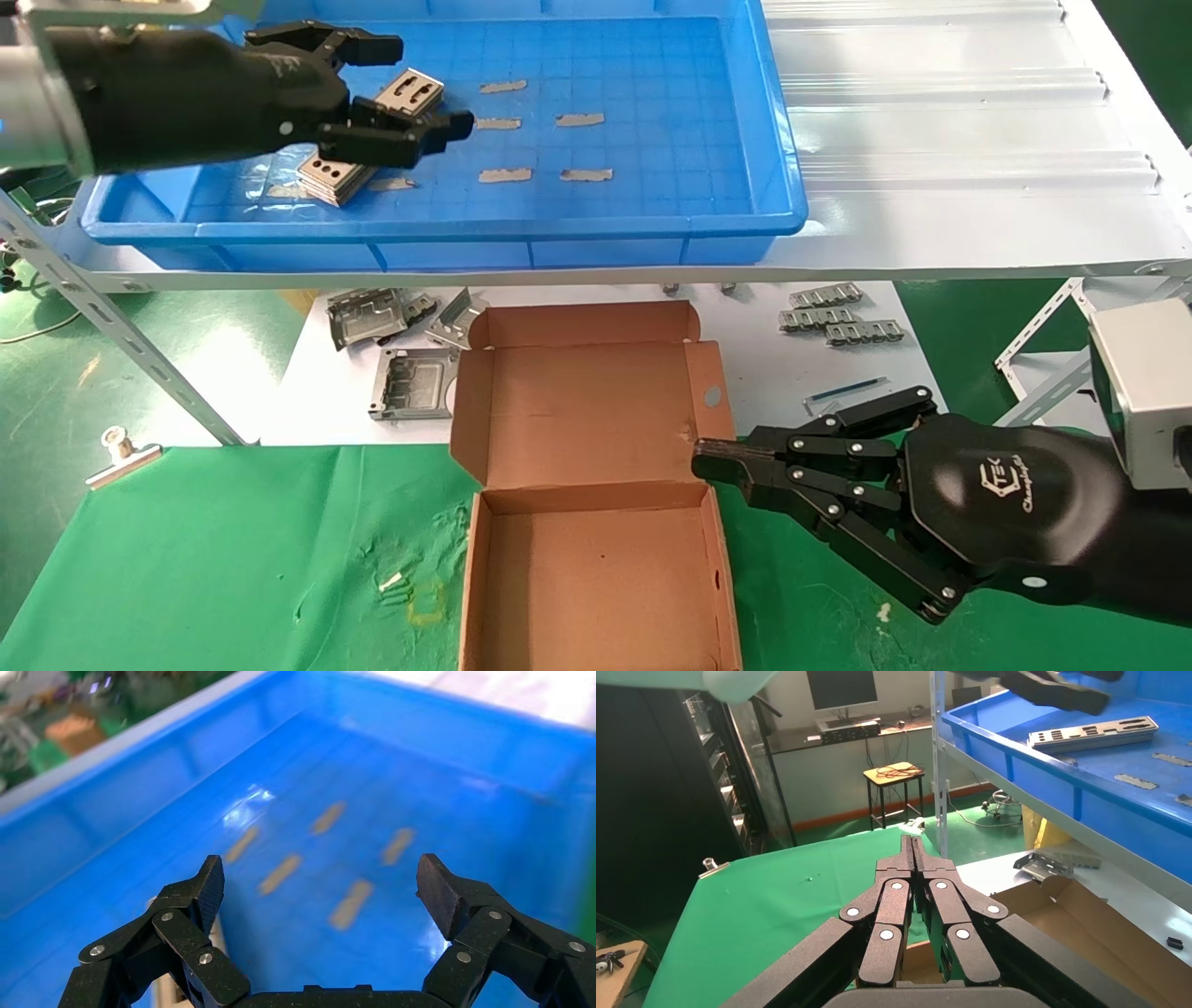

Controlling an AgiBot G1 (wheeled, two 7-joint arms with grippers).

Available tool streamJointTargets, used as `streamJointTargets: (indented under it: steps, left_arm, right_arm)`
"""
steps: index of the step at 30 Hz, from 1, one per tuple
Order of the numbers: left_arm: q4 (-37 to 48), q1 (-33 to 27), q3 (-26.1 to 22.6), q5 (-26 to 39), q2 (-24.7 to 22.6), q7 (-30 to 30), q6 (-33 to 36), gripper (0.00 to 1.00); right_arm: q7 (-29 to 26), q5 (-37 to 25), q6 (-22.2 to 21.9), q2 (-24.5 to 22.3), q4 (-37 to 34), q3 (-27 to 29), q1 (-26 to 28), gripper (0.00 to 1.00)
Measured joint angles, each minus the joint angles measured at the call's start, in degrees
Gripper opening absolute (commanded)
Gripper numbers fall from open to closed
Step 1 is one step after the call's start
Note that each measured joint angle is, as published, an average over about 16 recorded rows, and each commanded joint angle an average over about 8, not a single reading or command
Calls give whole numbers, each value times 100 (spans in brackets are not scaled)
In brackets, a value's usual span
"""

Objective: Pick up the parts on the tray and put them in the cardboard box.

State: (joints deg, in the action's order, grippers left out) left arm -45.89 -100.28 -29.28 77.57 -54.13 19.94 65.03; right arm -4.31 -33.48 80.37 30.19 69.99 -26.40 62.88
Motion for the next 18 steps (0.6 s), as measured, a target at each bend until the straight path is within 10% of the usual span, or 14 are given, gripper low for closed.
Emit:
streamJointTargets:
  steps: [3, 10, 18]
  left_arm:
    - [608, -329, -148, 318, -273, -10, -177, 100]
    - [1750, -811, -337, 711, -718, -160, -450, 100]
    - [2588, -1119, -406, 841, -977, -406, -526, 100]
  right_arm:
    - [0, 0, 0, 0, 0, 0, 0, 24]
    - [0, 0, 0, 0, 0, 0, 0, 95]
    - [0, 0, 0, 0, 0, 0, 0, 100]
